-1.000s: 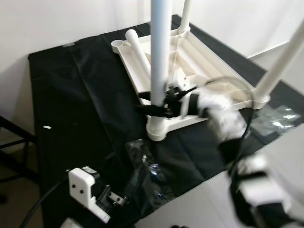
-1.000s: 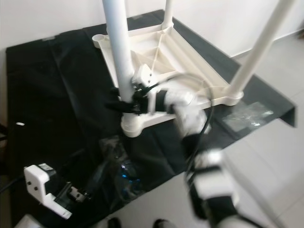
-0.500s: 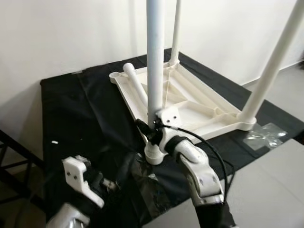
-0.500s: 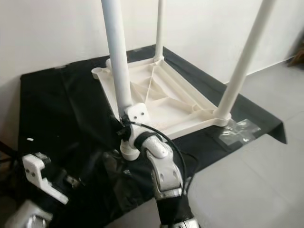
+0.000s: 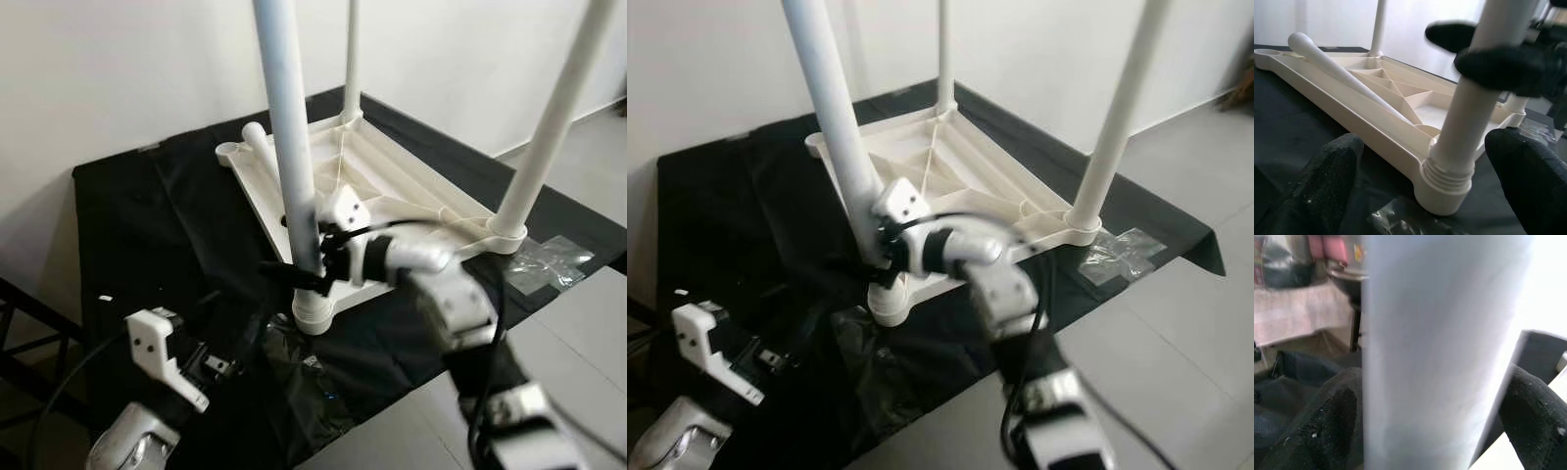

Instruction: Building children table

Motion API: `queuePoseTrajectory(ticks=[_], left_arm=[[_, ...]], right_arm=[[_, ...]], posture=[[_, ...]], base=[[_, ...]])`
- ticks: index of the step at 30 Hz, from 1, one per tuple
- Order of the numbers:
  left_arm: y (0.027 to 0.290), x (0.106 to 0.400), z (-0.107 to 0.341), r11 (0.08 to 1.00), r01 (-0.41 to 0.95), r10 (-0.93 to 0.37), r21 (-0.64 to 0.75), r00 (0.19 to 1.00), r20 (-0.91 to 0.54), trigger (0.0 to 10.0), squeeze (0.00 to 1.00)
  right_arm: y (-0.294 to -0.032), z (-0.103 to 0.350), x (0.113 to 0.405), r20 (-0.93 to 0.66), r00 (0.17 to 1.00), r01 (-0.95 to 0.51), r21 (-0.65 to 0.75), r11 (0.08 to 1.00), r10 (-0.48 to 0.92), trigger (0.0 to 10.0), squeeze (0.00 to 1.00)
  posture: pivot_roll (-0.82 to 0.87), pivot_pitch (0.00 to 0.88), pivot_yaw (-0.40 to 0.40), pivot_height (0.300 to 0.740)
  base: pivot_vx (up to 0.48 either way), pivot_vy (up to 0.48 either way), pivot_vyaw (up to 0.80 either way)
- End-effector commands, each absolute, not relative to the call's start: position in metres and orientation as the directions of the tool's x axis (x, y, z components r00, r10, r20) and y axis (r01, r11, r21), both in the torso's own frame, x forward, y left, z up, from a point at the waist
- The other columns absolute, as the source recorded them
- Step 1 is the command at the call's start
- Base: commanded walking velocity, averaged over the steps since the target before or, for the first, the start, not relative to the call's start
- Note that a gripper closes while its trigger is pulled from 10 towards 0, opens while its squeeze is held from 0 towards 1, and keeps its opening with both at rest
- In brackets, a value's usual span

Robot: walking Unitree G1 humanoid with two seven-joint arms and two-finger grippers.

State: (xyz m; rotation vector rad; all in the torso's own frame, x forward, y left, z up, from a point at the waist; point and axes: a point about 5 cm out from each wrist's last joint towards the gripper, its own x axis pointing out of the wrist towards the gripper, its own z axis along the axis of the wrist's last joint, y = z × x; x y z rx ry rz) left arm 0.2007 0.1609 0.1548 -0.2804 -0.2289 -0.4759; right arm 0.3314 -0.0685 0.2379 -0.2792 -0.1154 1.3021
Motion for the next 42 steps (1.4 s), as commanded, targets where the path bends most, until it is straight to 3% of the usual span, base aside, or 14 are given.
queuePoseTrajectory(ticks=[1, 6, 7, 10, 11, 20, 24, 27, 30, 31, 32, 33, 35, 42], left_arm=[[0.162, 0.193, 0.157, 0.855, 0.469, -0.408, -0.219, 0.871, 0.273, 10.0, 0.0], [0.165, 0.184, 0.161, 0.865, 0.44, -0.373, -0.242, 0.885, 0.277, 10.0, 0.0], [0.165, 0.178, 0.163, 0.869, 0.427, -0.355, -0.252, 0.891, 0.284, 10.0, 0.0], [0.165, 0.176, 0.163, 0.869, 0.424, -0.351, -0.255, 0.892, 0.286, 10.0, 0.0], [0.166, 0.172, 0.164, 0.875, 0.413, -0.339, -0.254, 0.895, 0.289, 10.0, 0.0], [0.154, 0.144, 0.163, 0.86, 0.419, -0.353, -0.29, 0.901, 0.253, 10.0, 0.0], [0.153, 0.15, 0.162, 0.843, 0.438, -0.364, -0.311, 0.892, 0.268, 10.0, 0.0], [0.153, 0.156, 0.161, 0.835, 0.446, -0.369, -0.323, 0.889, 0.272, 10.0, 0.0], [0.152, 0.157, 0.161, 0.834, 0.446, -0.37, -0.326, 0.889, 0.27, 10.0, 0.0], [0.153, 0.159, 0.159, 0.834, 0.444, -0.37, -0.328, 0.891, 0.264, 10.0, 0.0], [0.154, 0.16, 0.158, 0.834, 0.442, -0.37, -0.329, 0.892, 0.259, 10.0, 0.0], [0.154, 0.16, 0.158, 0.834, 0.442, -0.37, -0.329, 0.892, 0.259, 10.0, 0.0], [0.156, 0.163, 0.156, 0.832, 0.443, -0.374, -0.334, 0.892, 0.253, 10.0, 0.0], [0.158, 0.17, 0.152, 0.836, 0.437, -0.373, -0.332, 0.896, 0.241, 10.0, 0.0]], right_arm=[[-0.064, 0.24, 0.333, -0.087, 0.137, -0.961, -0.251, 0.112, 0.987, 10.0, 0.0], [-0.069, 0.251, 0.339, -0.128, 0.025, -0.971, -0.237, -0.006, 0.991, 10.0, 0.0], [-0.073, 0.257, 0.343, -0.144, -0.011, -0.974, -0.224, -0.043, 0.99, 8.5, 0.0], [-0.074, 0.259, 0.344, -0.148, -0.017, -0.974, -0.22, -0.05, 0.989, 8.5, 0.0], [-0.077, 0.261, 0.346, -0.153, -0.042, -0.975, -0.211, -0.074, 0.987, 0.0, 0.0], [-0.085, 0.264, 0.352, -0.198, -0.16, -0.961, -0.193, -0.199, 0.967, 0.0, 0.0], [-0.09, 0.258, 0.35, -0.188, -0.109, -0.967, -0.209, -0.148, 0.976, 0.0, 0.0], [-0.09, 0.248, 0.345, -0.108, 0.124, -0.978, -0.179, 0.103, 0.986, 0.0, 0.0], [-0.09, 0.245, 0.344, -0.091, 0.19, -0.972, -0.16, 0.174, 0.978, 0.0, 0.0], [-0.078, 0.207, 0.333, -0.077, 0.547, -0.836, -0.089, 0.541, 0.833, 0.0, 0.0], [-0.085, 0.183, 0.319, -0.103, 0.798, -0.6, -0.032, 0.8, 0.594, 0.0, 0.0], [-0.085, 0.183, 0.319, -0.103, 0.798, -0.6, -0.032, 0.8, 0.594, 0.0, 0.0], [-0.089, 0.154, 0.284, -0.175, 0.897, -0.414, -0.02, 0.91, 0.405, 0.0, 0.0], [-0.083, 0.16, 0.286, -0.181, 0.873, -0.474, -0.096, 0.875, 0.453, 0.0, 0.0]], posture=[[0.08, 0.169, 0.068, 0.74], [0.09, 0.204, 0.061, 0.74], [0.1, 0.223, 0.053, 0.74], [0.1, 0.223, 0.053, 0.74], [0.1, 0.238, 0.045, 0.74], [0.09, 0.262, 0.019, 0.74], [0.06, 0.26, 0.008, 0.74], [0.06, 0.26, 0.008, 0.74], [0.06, 0.26, 0.008, 0.74], [0.01, 0.25, 0.003, 0.74], [0.01, 0.25, 0.003, 0.74], [0.01, 0.25, 0.003, 0.74], [-0.02, 0.226, 0.036, 0.74], [-0.01, 0.194, 0.029, 0.74]], base=[[0.0, 0.0, 0.0], [0.0, 0.0, 0.0], [0.0, 0.0, 0.0], [0.0, 0.0, 0.0], [0.0, 0.0, 0.0], [0.0, 0.0, 0.0], [0.0, 0.0, 0.0], [0.0, 0.0, 0.0], [0.0, 0.0, 0.0], [0.0, 0.0, 0.0], [0.0, 0.0, 0.0], [0.0, 0.0, 0.0], [0.0, 0.0, 0.0], [0.0, 0.0, 0.0]])
